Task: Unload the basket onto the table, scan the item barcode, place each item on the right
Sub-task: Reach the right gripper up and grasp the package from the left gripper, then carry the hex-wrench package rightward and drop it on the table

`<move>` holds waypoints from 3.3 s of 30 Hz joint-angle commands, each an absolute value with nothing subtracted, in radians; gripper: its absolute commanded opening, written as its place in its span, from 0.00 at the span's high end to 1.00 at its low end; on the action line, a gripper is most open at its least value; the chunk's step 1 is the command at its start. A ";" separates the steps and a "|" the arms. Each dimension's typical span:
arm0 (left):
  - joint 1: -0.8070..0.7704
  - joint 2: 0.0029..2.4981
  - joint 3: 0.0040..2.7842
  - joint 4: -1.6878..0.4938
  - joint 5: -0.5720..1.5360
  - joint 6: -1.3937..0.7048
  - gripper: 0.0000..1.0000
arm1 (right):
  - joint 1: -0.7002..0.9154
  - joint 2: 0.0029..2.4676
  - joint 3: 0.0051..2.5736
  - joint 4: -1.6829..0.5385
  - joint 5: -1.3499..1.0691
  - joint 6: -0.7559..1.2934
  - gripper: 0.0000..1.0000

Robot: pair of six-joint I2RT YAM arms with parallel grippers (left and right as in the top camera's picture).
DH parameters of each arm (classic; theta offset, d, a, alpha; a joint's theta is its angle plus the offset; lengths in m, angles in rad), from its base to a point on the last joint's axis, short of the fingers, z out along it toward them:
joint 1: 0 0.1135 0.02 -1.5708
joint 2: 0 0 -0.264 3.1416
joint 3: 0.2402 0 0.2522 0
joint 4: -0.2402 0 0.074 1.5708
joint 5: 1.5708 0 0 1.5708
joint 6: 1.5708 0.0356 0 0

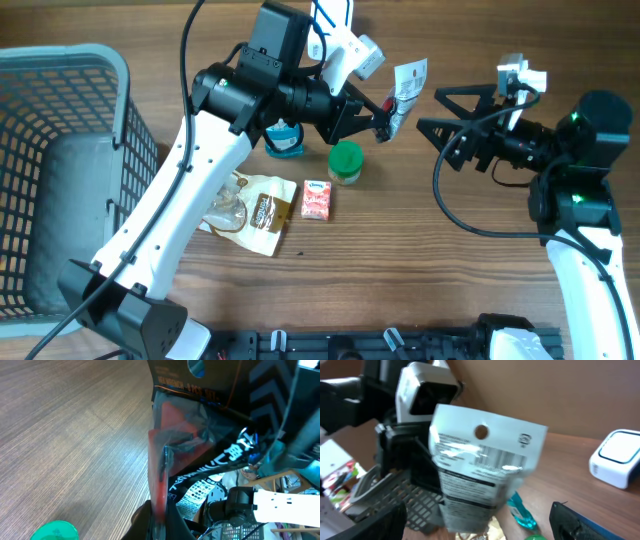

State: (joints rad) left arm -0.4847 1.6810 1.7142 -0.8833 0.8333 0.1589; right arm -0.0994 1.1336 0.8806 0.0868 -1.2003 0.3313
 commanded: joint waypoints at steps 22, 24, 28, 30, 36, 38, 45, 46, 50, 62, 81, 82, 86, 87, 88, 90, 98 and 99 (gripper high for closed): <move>-0.480 1.670 1.721 -0.872 0.897 0.147 0.96 | 0.028 1.304 0.897 0.387 -1.201 0.453 0.06; -0.480 1.670 1.721 -0.872 0.897 0.148 0.96 | 0.030 1.304 0.897 0.406 -1.198 0.467 0.09; -0.480 1.670 1.721 -0.872 0.897 0.148 0.96 | 0.030 1.304 0.897 0.408 -1.170 0.471 0.24; -0.480 1.670 1.721 -0.872 0.897 0.148 0.96 | 0.030 1.304 0.897 0.408 -1.163 0.471 0.41; -0.480 1.670 1.721 -0.872 0.897 0.149 0.96 | 0.030 1.304 0.897 0.408 -1.151 0.471 0.61; -0.480 1.670 1.721 -0.872 0.897 0.149 0.96 | 0.030 1.304 0.897 0.409 -1.144 0.471 0.66; -0.480 1.670 1.721 -0.873 0.897 0.149 0.96 | 0.030 1.304 0.897 0.411 -1.144 0.472 0.74; -0.480 1.670 1.721 -0.872 0.896 0.149 0.96 | 0.028 1.304 0.897 0.412 -1.144 0.472 0.75; -0.480 1.670 1.721 -0.873 0.866 0.149 0.72 | 0.002 1.304 0.897 0.430 -1.146 0.527 0.78; -0.480 1.670 1.721 -0.873 0.862 0.149 0.00 | -0.273 1.304 0.897 0.397 -1.245 0.517 0.78; -0.480 1.670 1.721 -0.872 0.844 0.149 0.00 | -0.752 1.461 0.896 -0.192 0.056 0.428 0.83; -0.480 1.670 1.721 -0.873 0.830 0.149 0.00 | -0.752 1.485 0.896 -0.194 0.056 0.430 0.84; -0.480 1.670 1.721 -0.872 0.808 0.149 0.00 | -0.752 1.550 0.895 -0.226 0.148 0.496 0.92; -0.480 1.670 1.721 -0.872 0.808 0.149 0.00 | -0.752 1.551 0.895 -0.227 0.170 0.506 0.92; -0.480 1.670 1.721 -0.872 0.808 0.149 0.00 | -0.752 1.551 0.895 -0.226 0.181 0.506 0.90; -0.480 1.670 1.721 -0.872 0.804 0.149 0.00 | -0.752 1.551 0.895 -0.227 0.198 0.524 0.85; -0.480 1.670 1.721 -0.873 0.791 0.149 0.00 | -0.752 1.551 0.895 -0.172 0.215 0.534 0.53; -0.480 1.670 1.721 -0.872 0.791 0.149 0.00 | -0.752 1.551 0.895 -0.166 0.218 0.535 0.53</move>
State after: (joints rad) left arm -0.4820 1.6817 1.7142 -0.8722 0.7967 0.1471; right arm -0.7525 1.5440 0.8867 -0.1864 0.1852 0.5217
